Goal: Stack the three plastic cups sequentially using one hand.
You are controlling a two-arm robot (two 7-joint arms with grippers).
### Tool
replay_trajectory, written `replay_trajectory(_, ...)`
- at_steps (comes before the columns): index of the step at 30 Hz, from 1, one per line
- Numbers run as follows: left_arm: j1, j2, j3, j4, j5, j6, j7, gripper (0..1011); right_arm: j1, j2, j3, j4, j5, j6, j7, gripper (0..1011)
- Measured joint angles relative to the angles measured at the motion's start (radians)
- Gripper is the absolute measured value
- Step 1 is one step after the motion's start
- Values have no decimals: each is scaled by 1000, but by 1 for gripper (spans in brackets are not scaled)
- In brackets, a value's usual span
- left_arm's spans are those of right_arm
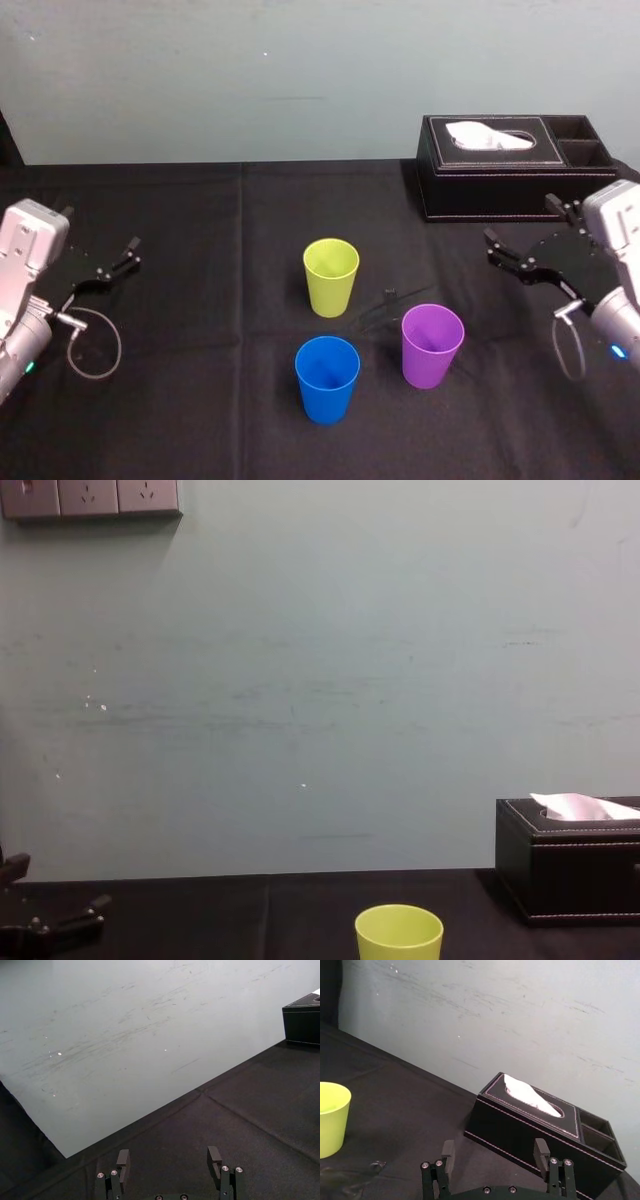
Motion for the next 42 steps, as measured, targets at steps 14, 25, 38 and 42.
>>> replay_trajectory(14, 0, 0, 0, 0, 0, 0, 0, 1010, -127, 131, 127, -142, 133, 19, 175, 1004)
replay_trajectory(25, 0, 0, 0, 0, 0, 0, 0, 1010, -208, 199, 185, -172, 218, -4, 344, 1004)
replay_trajectory(38, 0, 0, 0, 0, 0, 0, 0, 1010, -272, 233, 225, -171, 288, -44, 520, 1004)
replay_trajectory(42, 0, 0, 0, 0, 0, 0, 0, 1010, -289, 235, 229, -171, 289, -48, 547, 1004)
